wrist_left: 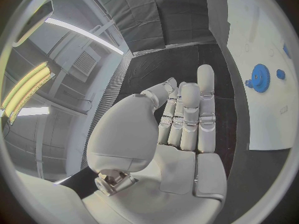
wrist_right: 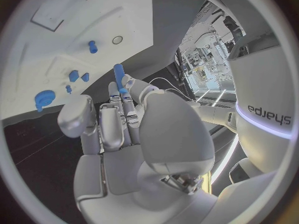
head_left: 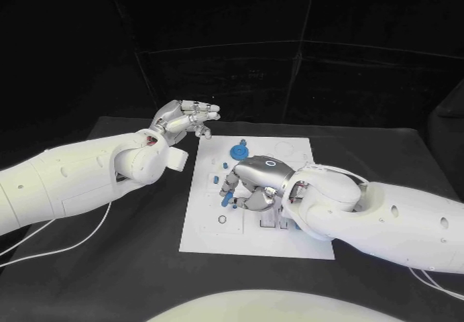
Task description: Assemble the parts on the task board
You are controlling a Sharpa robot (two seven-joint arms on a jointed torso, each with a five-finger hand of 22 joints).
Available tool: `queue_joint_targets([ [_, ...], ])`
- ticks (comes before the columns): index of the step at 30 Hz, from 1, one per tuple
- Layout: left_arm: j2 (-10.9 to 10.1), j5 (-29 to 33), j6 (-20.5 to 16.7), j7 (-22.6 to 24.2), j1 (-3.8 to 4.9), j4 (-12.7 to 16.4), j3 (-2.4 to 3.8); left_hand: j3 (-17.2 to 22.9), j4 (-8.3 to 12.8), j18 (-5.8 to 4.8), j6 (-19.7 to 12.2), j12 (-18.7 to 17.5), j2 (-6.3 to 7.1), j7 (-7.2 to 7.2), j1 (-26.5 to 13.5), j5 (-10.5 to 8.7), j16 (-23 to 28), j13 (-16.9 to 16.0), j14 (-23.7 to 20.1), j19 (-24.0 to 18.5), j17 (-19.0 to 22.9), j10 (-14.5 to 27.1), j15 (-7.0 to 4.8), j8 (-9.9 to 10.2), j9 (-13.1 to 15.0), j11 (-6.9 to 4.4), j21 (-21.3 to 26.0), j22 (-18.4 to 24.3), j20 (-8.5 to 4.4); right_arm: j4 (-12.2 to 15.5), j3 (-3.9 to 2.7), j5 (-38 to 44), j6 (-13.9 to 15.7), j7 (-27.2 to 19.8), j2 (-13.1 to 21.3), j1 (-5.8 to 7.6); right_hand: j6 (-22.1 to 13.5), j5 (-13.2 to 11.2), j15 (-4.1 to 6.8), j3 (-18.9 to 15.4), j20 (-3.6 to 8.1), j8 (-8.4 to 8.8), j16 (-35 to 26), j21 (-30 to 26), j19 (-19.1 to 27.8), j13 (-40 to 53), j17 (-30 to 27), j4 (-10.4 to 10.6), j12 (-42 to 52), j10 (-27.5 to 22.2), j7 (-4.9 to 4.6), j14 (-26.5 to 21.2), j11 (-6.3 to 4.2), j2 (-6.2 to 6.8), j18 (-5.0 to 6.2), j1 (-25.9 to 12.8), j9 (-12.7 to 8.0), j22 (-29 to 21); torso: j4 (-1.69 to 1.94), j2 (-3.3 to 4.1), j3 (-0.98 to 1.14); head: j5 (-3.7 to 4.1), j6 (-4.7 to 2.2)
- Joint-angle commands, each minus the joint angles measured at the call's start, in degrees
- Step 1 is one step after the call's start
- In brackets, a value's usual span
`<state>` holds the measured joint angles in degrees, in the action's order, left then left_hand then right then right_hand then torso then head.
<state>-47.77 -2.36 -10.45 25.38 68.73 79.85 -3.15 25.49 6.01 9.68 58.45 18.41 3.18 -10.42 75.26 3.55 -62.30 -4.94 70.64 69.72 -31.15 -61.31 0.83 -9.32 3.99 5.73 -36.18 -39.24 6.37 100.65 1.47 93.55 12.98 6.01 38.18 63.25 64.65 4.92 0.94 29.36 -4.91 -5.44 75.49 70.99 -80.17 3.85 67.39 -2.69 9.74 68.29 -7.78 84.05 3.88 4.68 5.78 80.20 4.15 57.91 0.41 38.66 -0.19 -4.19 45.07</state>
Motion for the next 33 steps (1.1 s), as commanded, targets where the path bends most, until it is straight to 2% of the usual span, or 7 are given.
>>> queue_joint_targets([
  [1,0.1,0.2,0.7,0.2,0.10,0.0,0.05,0.0,0.3,0.74,-0.4,0.3,0.05,0.16,0.2,0.37,0.1,-0.1,-0.2,-0.3,0.1,0.3,0.01,-0.2,0.0,0.12,0.4,0.1,0.01,-1.1,0.02,2.8,-2.1,-2.9,-1.3,-0.97,0.1,0.4,0.11,0.4,0.12,0.13,0.1,0.1,0.0,0.0,-0.1,-0.1,-0.4,0.5,-0.29,2.1,0.03,0.35,0.25,-0.2,0.0,0.0,-0.02,-0.04,0.02,-0.42,0.23],
  [9,0.2,0.2,0.8,0.2,0.10,0.0,0.05,-0.1,0.3,0.74,-0.4,0.4,0.04,0.16,0.2,0.37,0.2,-0.1,-0.2,-0.3,0.3,0.4,0.01,-0.2,0.0,0.12,0.4,0.1,0.02,-3.1,0.05,4.4,-3.5,-2.5,-3.3,-2.50,0.1,0.5,0.09,0.5,0.11,0.16,0.1,0.1,0.0,0.0,-0.1,-0.1,-0.5,0.5,-0.33,2.1,0.07,0.40,0.26,-0.4,-0.1,-0.1,0.02,-0.05,-0.01,-0.95,0.54],
  [19,0.3,0.2,0.8,0.2,0.10,-0.1,0.05,-0.1,0.3,0.74,-0.4,0.4,0.04,0.16,0.2,0.37,0.2,-0.1,-0.2,-0.3,0.3,0.4,0.01,-0.2,0.0,0.12,0.4,0.1,0.02,-4.9,0.07,5.3,-6.3,-1.1,-4.5,-3.08,0.1,0.7,0.05,0.4,0.08,0.21,0.0,0.0,0.0,0.0,-0.2,-0.1,-0.6,0.5,-0.37,2.0,0.12,0.52,0.28,-0.6,-0.1,-0.2,-0.04,-0.04,0.02,-1.32,0.90],
  [33,0.3,0.2,0.9,0.1,0.10,0.0,0.05,-0.1,0.2,0.74,-0.5,0.5,0.00,0.14,0.1,0.36,0.2,-0.1,-0.3,-0.3,0.4,0.4,0.03,-0.3,0.0,0.14,0.4,0.1,0.04,-6.0,0.09,6.9,-6.3,-0.1,-5.0,-3.53,0.1,0.8,0.04,0.4,0.07,0.22,0.0,0.0,0.1,0.0,-0.3,0.0,-0.7,0.5,-0.37,2.0,0.13,0.50,0.29,-0.8,-0.1,-0.3,0.02,-0.02,0.01,-1.45,1.00],
])
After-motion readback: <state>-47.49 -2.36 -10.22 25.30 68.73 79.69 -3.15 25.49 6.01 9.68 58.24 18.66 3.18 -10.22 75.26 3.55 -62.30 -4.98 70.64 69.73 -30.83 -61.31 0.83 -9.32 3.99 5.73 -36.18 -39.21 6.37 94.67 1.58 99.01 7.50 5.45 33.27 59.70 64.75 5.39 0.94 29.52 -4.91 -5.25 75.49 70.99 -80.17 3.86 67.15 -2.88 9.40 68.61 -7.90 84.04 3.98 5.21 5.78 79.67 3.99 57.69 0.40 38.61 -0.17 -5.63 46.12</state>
